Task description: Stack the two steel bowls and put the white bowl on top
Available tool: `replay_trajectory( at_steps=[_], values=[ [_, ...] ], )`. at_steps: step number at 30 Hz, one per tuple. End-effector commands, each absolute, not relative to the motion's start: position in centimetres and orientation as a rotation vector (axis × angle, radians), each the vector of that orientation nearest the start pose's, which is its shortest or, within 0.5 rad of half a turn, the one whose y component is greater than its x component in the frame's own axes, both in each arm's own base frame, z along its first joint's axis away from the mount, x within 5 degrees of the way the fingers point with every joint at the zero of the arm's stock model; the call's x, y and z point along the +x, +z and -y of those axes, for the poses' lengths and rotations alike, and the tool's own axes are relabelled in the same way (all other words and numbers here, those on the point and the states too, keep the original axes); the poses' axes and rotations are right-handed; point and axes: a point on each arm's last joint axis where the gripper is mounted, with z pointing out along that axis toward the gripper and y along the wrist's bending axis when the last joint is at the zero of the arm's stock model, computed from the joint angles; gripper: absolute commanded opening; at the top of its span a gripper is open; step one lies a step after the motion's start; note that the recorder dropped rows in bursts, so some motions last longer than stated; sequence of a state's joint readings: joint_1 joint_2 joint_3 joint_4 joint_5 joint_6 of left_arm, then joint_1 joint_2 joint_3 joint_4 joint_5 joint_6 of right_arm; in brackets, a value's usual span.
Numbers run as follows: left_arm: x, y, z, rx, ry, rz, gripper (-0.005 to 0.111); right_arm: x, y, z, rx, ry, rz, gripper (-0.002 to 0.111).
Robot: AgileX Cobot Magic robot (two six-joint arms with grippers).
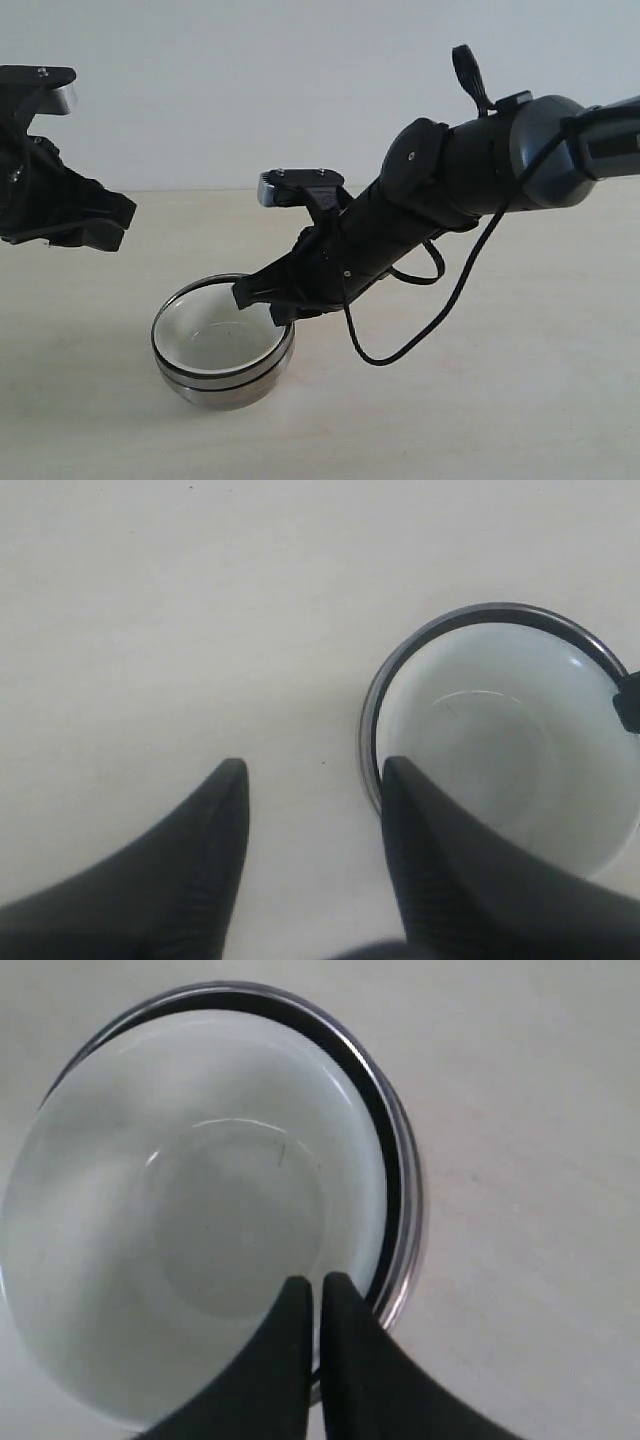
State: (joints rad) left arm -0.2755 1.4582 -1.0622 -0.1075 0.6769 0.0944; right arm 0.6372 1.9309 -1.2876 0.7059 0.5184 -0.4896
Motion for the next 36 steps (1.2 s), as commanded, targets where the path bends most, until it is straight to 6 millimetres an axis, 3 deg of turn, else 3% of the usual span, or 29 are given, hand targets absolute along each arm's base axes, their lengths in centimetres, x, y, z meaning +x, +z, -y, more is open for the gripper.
replay_trajectory(
  at_steps=[1, 6, 15, 22, 25, 30, 36],
  values=[
    [28.8, 27.5, 8.7, 0.375, -0.190, -2.553, 0.041, 31.0, 19.9, -26.5, -0.783, 0.706, -2.470, 0.000],
    [28.2, 26.5, 8.5, 0.384, -0.186, -2.607, 0.041, 30.6, 21.8, -26.2, -0.804, 0.700, -2.421, 0.000],
    [26.1, 22.3, 7.9, 0.385, -0.152, -2.779, 0.036, 29.5, 26.8, -25.1, -0.791, 0.698, -2.288, 0.000],
    [25.1, 21.1, 7.9, 0.307, -0.208, -2.826, 0.032, 28.6, 27.6, -23.2, -0.650, 0.617, -2.219, 0.000],
    [24.9, 21.5, 8.0, 0.284, -0.245, -2.797, 0.032, 27.5, 26.7, -21.8, -0.601, 0.577, -2.190, 0.000],
    [23.9, 24.1, 8.1, 0.239, -0.326, -2.665, 0.032, 25.6, 26.1, -19.7, -0.542, 0.530, -2.139, 0.000],
    [19.0, 27.8, 8.4, 0.245, -0.499, -2.399, 0.032, 22.3, 27.2, -16.2, -0.392, 0.530, -2.006, 0.000]
  ],
)
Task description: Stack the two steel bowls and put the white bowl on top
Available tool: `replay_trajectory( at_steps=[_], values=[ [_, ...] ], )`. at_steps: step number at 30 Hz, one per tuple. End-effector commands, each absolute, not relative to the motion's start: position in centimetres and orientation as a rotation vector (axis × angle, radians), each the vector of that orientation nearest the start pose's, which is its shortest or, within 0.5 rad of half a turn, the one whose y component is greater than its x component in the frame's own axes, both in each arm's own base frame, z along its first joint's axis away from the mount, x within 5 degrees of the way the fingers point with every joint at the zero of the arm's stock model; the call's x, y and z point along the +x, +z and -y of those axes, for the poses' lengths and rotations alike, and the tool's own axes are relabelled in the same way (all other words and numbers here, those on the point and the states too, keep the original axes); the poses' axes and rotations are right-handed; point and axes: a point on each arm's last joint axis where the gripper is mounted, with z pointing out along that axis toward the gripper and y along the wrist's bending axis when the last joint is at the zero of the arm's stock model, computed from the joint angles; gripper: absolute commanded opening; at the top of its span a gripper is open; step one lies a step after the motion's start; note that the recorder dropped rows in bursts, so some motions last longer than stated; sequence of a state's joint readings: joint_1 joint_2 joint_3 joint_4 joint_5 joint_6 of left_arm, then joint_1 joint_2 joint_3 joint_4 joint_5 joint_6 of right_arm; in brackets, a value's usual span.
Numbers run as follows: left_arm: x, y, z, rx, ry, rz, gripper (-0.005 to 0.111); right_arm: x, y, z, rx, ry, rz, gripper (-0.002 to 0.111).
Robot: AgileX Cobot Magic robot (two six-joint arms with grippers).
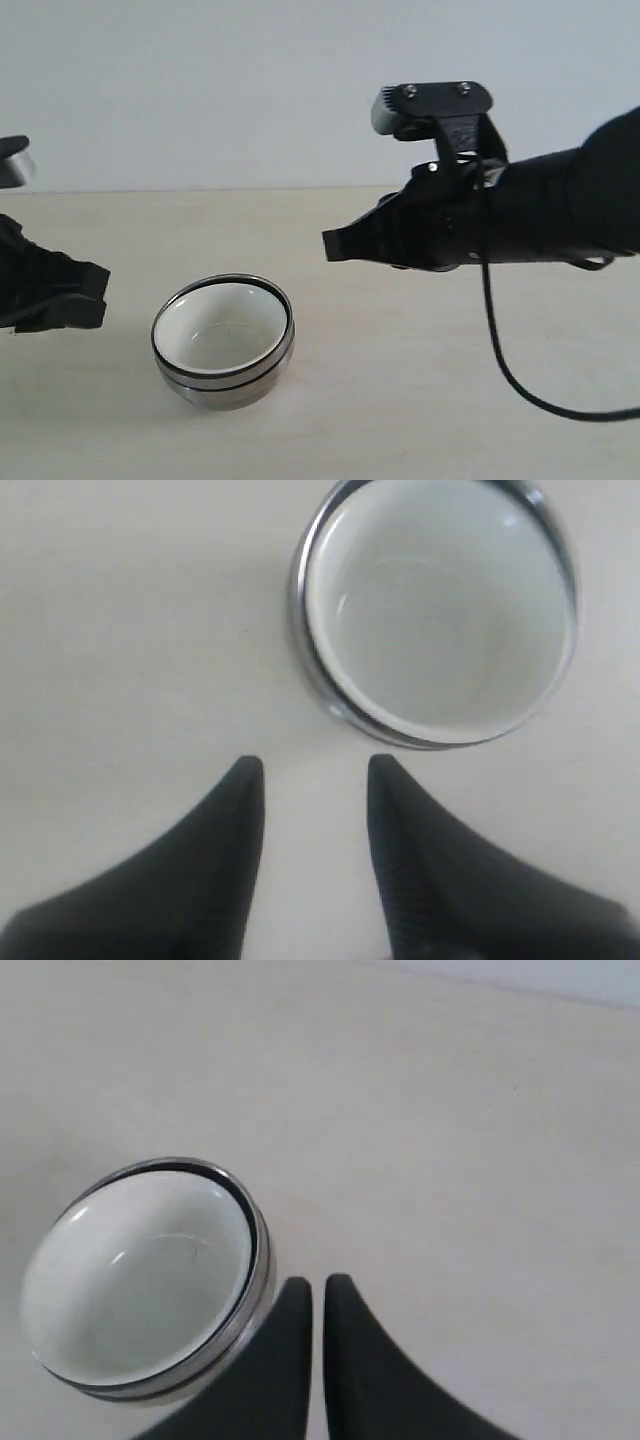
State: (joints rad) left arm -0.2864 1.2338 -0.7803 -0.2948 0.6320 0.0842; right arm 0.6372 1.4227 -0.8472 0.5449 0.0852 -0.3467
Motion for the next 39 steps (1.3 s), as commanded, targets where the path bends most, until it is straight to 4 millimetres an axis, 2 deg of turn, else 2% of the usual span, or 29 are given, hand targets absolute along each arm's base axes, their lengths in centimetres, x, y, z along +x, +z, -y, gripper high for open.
replay_trajectory(
  at_steps=[1, 5, 10, 15, 18, 23, 39],
  values=[
    [17.9, 28.2, 8.4, 0.250, -0.532, -2.362, 0.032, 21.7, 27.3, -15.7, -0.358, 0.538, -1.986, 0.000],
    [14.5, 28.6, 7.9, 0.262, -0.599, -2.236, 0.032, 19.2, 27.4, -13.2, -0.277, 0.541, -1.898, 0.000],
    [11.2, 27.6, 6.7, 0.234, -0.658, -2.131, 0.032, 15.9, 25.6, -10.0, -0.156, 0.554, -1.822, 0.000],
    [8.9, 27.1, 5.6, 0.164, -0.685, -1.967, 0.032, 13.5, 24.6, -7.8, -0.081, 0.578, -1.741, 0.000],
    [8.1, 27.0, 5.1, 0.123, -0.714, -1.905, 0.032, 12.4, 24.2, -7.0, -0.081, 0.588, -1.722, 0.000],
    [6.9, 26.7, 5.1, 0.119, -0.786, -1.899, 0.032, 11.3, 23.3, -6.5, -0.100, 0.611, -1.750, 0.000],
    [6.8, 26.9, 5.0, 0.117, -0.786, -1.882, 0.032, 11.3, 23.3, -6.6, -0.107, 0.613, -1.759, 0.000]
  ],
)
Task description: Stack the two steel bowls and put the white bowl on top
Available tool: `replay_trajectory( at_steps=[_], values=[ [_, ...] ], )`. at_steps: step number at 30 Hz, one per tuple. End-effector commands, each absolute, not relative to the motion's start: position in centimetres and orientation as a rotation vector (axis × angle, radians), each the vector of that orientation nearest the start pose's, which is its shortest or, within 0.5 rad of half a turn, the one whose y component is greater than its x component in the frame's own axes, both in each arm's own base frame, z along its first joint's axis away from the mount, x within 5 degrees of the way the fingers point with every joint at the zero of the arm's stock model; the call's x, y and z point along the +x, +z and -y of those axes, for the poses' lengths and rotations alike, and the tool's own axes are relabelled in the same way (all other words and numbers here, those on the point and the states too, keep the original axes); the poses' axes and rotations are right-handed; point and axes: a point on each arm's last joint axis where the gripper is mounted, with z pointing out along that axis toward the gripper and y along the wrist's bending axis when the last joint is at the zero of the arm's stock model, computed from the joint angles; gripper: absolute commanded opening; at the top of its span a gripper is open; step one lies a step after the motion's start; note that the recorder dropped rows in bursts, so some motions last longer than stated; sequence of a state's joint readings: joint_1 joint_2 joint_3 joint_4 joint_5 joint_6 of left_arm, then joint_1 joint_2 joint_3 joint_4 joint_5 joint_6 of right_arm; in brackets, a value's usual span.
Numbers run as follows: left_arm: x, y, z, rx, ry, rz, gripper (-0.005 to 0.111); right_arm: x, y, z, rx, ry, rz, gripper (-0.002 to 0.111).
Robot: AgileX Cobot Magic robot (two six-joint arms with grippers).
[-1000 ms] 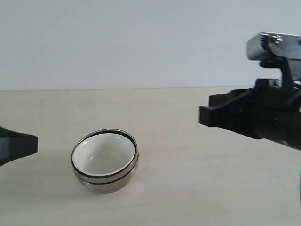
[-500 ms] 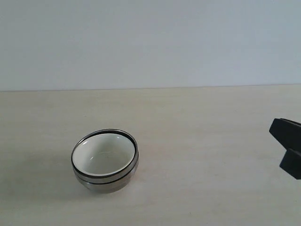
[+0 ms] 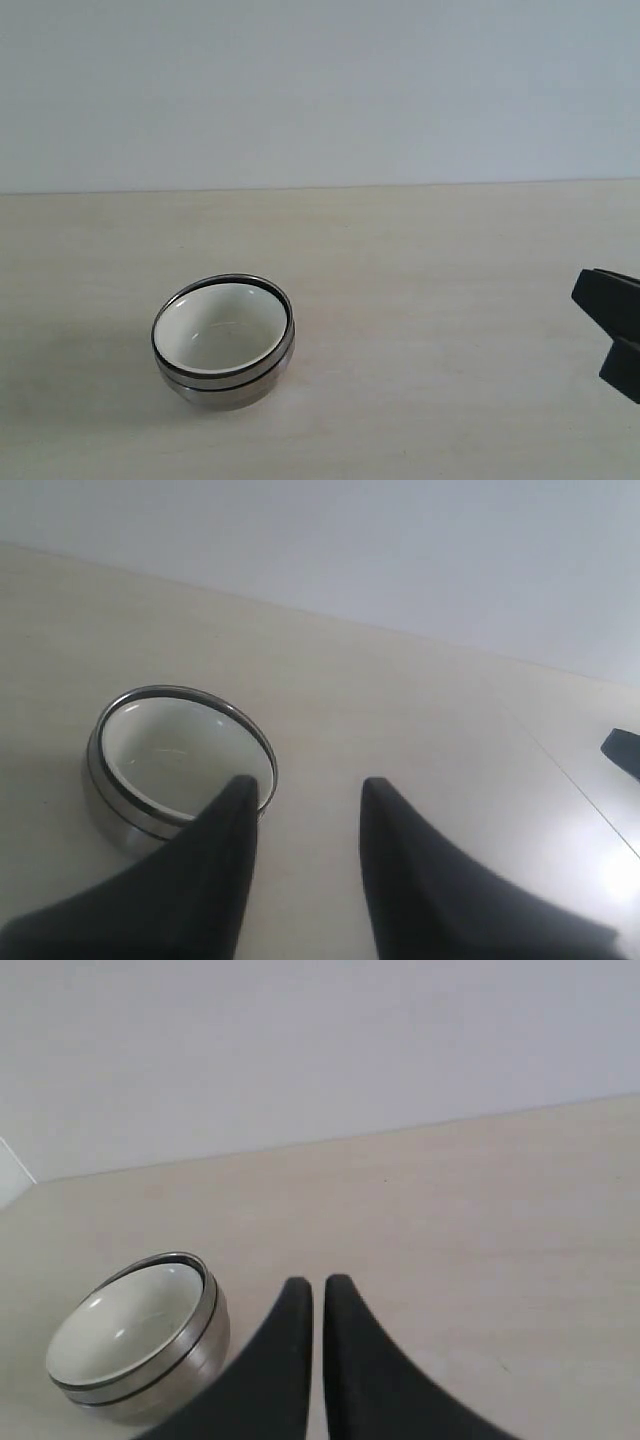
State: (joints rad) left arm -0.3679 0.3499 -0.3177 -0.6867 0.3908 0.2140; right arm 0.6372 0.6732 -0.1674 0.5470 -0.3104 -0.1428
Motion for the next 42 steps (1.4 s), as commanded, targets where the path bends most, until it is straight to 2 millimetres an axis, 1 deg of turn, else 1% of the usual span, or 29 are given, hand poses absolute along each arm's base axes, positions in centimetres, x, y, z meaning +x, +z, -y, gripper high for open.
replay_trajectory(
  at_steps=[1, 4, 6, 8, 10, 13, 16, 20, 23, 25, 28, 31, 33, 34, 36, 39, 40, 42],
  values=[
    [6.8, 26.8, 5.0, 0.119, -0.787, -1.885, 0.032, 11.3, 23.3, -6.6, -0.107, 0.613, -1.759, 0.000],
    [6.3, 27.2, 4.5, 0.097, -0.748, -1.830, 0.032, 11.3, 23.3, -6.6, -0.107, 0.613, -1.759, 0.000],
    [5.8, 28.0, 3.5, 0.138, -0.599, -1.702, 0.032, 11.3, 23.3, -6.6, -0.107, 0.613, -1.759, 0.000],
    [5.3, 28.3, 2.9, 0.185, -0.463, -1.605, 0.032, 11.3, 23.3, -6.6, -0.107, 0.613, -1.759, 0.000],
    [4.6, 28.4, 2.1, 0.189, -0.314, -1.478, 0.032, 11.3, 23.3, -6.6, -0.107, 0.613, -1.759, 0.000],
    [3.8, 27.9, 0.8, 0.082, -0.168, -1.320, 0.032, 11.3, 23.3, -6.6, -0.107, 0.613, -1.759, 0.000],
    [4.4, 26.5, 0.1, -0.023, -0.098, -1.302, 0.032, 11.3, 23.3, -6.6, -0.106, 0.612, -1.758, 0.000],
    [5.1, 24.1, -0.3, -0.077, -0.045, -1.361, 0.032, 11.3, 23.3, -6.5, -0.106, 0.612, -1.756, 0.000],
    [5.5, 22.3, -0.5, -0.078, 0.007, -1.395, 0.032, 11.3, 23.3, -6.5, -0.106, 0.612, -1.756, 0.000],
    [5.5, 22.2, -0.7, -0.083, 0.028, -1.383, 0.032, 11.3, 23.3, -6.5, -0.106, 0.612, -1.756, 0.000],
    [5.6, 21.7, -0.3, -0.011, 0.047, -1.442, 0.032, 11.3, 23.3, -6.5, -0.106, 0.612, -1.756, 0.000],
    [5.6, 21.2, 0.1, 0.023, 0.016, -1.501, 0.032, 11.3, 23.3, -6.5, -0.106, 0.612, -1.756, 0.000],
    [5.6, 20.5, 0.5, 0.089, 0.015, -1.567, 0.032, 11.3, 23.3, -6.5, -0.106, 0.612, -1.756, 0.000],
    [5.6, 19.9, 0.6, 0.153, 0.039, -1.632, 0.032, 11.3, 23.3, -6.5, -0.106, 0.612, -1.756, 0.000],
    [5.6, 19.4, 0.5, 0.124, 0.029, -1.694, 0.032, 11.3, 23.3, -6.5, -0.106, 0.612, -1.756, 0.000],
    [5.5, 18.7, -0.1, -0.021, 0.001, -1.770, 0.032, 11.3, 23.3, -6.5, -0.106, 0.612, -1.756, 0.000],
    [5.5, 18.7, -0.1, -0.061, -0.029, -1.771, 0.032, 11.3, 23.3, -6.5, -0.106, 0.612, -1.756, 0.000],
    [5.5, 18.7, -0.1, -0.077, -0.045, -1.771, 0.032, 11.3, 23.3, -6.5, -0.106, 0.612, -1.756, 0.000]
  ],
)
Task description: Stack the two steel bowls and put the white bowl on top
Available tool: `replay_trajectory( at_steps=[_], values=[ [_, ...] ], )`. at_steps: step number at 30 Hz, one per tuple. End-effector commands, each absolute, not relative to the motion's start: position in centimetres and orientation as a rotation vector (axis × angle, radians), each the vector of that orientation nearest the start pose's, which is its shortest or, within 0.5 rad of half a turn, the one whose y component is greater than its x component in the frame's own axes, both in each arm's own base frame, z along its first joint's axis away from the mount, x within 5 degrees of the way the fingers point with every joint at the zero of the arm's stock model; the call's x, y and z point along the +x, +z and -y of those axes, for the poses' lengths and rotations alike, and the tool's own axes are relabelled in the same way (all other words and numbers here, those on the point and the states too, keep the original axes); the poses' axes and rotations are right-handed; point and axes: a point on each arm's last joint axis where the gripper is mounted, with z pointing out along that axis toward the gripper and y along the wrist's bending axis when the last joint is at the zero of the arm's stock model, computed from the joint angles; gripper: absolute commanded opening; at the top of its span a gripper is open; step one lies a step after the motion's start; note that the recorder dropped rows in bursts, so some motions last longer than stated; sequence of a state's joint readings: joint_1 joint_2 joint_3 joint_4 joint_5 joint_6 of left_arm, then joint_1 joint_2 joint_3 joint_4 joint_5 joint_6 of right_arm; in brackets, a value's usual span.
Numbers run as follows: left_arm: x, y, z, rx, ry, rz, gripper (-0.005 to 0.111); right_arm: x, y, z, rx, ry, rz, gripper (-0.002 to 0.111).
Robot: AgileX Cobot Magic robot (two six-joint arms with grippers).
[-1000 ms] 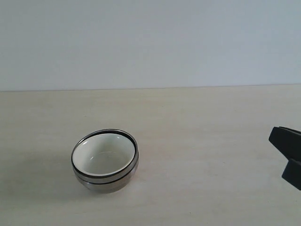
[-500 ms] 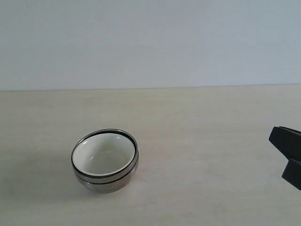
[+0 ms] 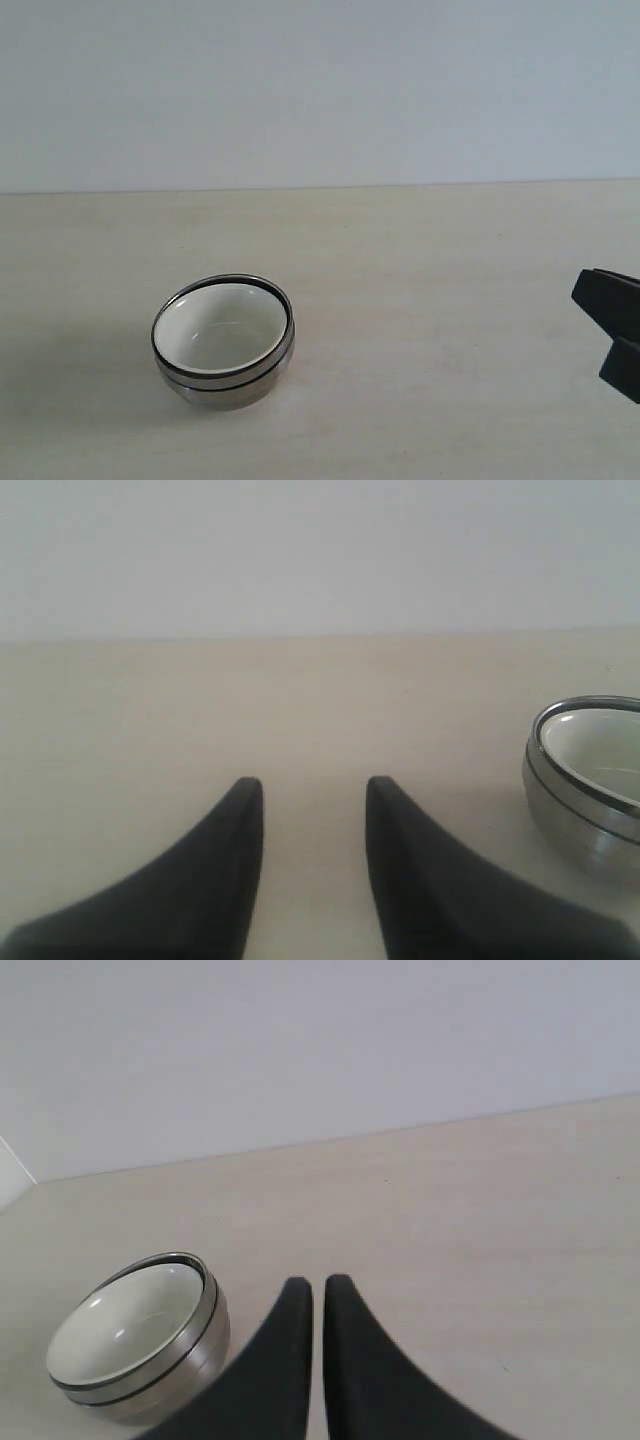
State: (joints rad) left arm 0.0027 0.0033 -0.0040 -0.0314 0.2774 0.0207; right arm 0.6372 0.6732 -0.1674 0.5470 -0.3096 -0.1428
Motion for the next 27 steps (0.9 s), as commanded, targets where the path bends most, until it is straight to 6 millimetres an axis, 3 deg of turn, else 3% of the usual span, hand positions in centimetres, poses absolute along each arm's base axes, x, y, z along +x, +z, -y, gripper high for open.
replay_trajectory(
  at_steps=[1, 22, 27],
  values=[
    [5.5, 18.7, -0.1, -0.078, -0.045, -1.771, 0.032, 11.3, 23.3, -6.5, -0.106, 0.612, -1.756, 0.000],
    [5.5, 18.7, -0.1, -0.078, -0.045, -1.771, 0.032, 11.2, 23.3, -6.5, -0.106, 0.613, -1.755, 0.000],
    [5.5, 18.7, -0.1, -0.074, -0.042, -1.771, 0.032, 10.1, 23.6, -5.4, -0.153, 0.568, -1.757, 0.000]
  ],
)
